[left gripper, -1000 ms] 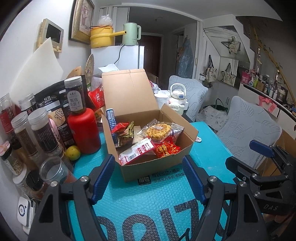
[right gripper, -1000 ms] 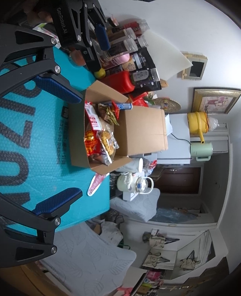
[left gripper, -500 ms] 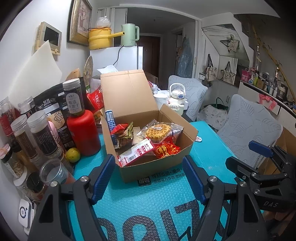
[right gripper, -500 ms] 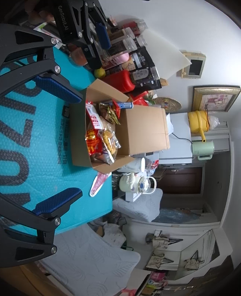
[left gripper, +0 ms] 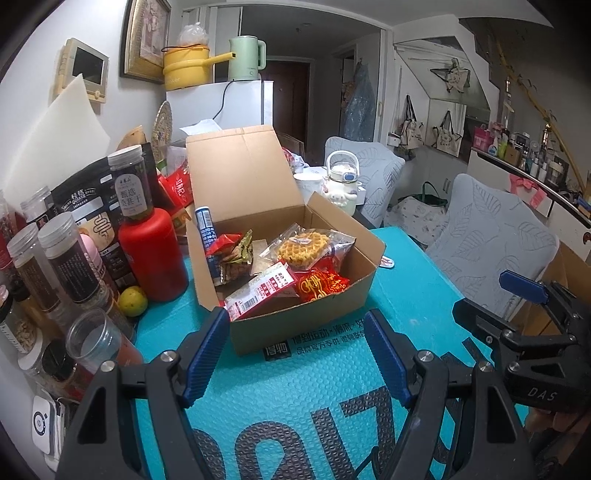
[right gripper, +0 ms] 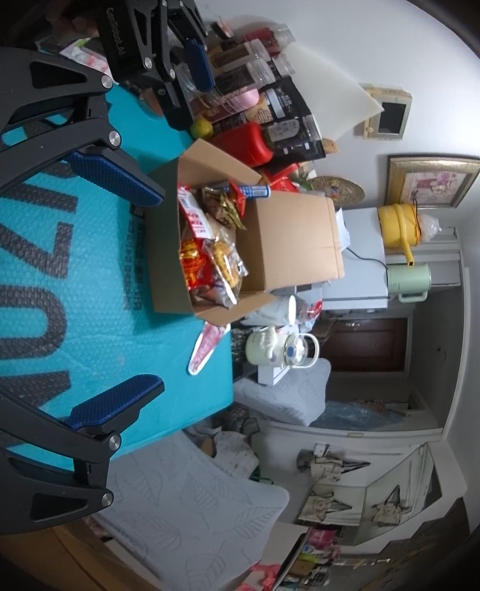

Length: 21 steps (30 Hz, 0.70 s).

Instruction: Organize snacks

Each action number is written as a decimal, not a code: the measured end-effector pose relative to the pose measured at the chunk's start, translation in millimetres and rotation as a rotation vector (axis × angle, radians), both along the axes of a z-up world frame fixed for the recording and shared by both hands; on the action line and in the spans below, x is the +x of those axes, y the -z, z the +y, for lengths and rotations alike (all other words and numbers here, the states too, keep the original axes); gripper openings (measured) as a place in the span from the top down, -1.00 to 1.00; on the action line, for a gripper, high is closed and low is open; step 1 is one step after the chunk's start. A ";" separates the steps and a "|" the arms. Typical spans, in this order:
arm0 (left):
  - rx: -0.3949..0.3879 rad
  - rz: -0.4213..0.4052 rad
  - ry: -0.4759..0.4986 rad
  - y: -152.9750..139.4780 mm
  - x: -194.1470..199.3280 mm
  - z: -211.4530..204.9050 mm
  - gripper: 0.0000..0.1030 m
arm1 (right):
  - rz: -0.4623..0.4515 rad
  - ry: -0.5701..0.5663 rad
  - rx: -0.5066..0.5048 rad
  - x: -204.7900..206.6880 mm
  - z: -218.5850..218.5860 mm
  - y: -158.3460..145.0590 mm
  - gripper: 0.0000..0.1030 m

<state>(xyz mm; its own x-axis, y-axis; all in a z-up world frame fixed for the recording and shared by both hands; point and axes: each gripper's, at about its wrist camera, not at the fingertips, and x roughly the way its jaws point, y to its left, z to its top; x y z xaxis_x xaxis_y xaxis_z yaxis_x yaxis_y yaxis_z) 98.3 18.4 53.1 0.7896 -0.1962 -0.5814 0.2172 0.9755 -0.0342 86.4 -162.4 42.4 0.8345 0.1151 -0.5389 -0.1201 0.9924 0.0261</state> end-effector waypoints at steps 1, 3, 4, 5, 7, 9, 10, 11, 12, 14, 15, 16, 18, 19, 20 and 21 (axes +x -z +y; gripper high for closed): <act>0.002 -0.001 0.000 -0.3 -0.3 -0.7 -0.46 | -0.001 0.001 0.000 -0.6 -0.3 0.2 -0.82; 0.005 -0.001 0.004 -0.5 -0.4 -1.6 -0.46 | -0.001 0.000 0.001 -1.2 -0.5 0.6 -0.82; 0.005 0.001 0.006 -0.4 -0.1 -1.9 -0.46 | 0.001 -0.001 0.000 -0.9 -0.5 0.8 -0.82; 0.006 0.002 0.009 -0.4 0.0 -2.5 -0.46 | 0.002 0.000 -0.001 -0.9 -0.7 1.0 -0.82; 0.006 0.002 0.012 -0.1 0.6 -3.0 -0.46 | 0.003 0.001 -0.003 -0.6 -0.6 1.1 -0.82; -0.001 0.003 0.017 -0.5 0.7 -3.1 -0.46 | 0.004 0.001 -0.006 1.1 -1.2 1.1 -0.82; -0.007 0.002 0.021 -1.0 0.7 -3.2 -0.46 | 0.006 0.002 -0.007 2.2 -1.4 1.1 -0.82; -0.011 0.003 0.023 -1.4 1.2 -3.1 -0.46 | 0.008 0.004 -0.009 3.3 -1.9 1.3 -0.82; -0.012 0.004 0.022 -1.8 1.6 -3.2 -0.46 | 0.011 0.005 -0.011 4.3 -2.0 1.3 -0.82; -0.011 0.003 0.019 -2.5 2.7 -2.8 -0.46 | 0.011 0.006 -0.012 5.4 -2.5 1.0 -0.82; -0.009 0.002 0.015 -2.8 3.2 -2.4 -0.46 | 0.011 0.005 -0.012 5.7 -2.1 1.1 -0.82; -0.006 0.001 0.010 -2.8 3.9 -2.0 -0.46 | 0.010 0.005 -0.013 6.1 -2.0 0.9 -0.82; 0.003 -0.005 0.002 -3.1 3.9 -2.1 -0.46 | 0.010 0.002 -0.015 7.3 -2.0 1.3 -0.82; 0.006 -0.005 0.000 -3.1 4.6 -2.1 -0.46 | 0.011 0.000 -0.017 8.4 -2.0 1.4 -0.82; 0.005 -0.003 -0.001 -3.1 5.3 -1.9 -0.46 | 0.012 0.000 -0.019 9.5 -2.3 1.5 -0.82; 0.004 -0.001 -0.001 -3.3 5.9 -2.0 -0.46 | 0.013 -0.001 -0.019 9.9 -2.8 1.6 -0.82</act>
<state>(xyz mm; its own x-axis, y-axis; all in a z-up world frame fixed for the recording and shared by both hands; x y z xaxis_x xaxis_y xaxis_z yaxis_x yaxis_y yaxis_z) 104.2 16.3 56.4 0.7903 -0.1930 -0.5815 0.2158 0.9760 -0.0306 96.3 -165.2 40.9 0.8274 0.1050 -0.5517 -0.1205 0.9927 0.0083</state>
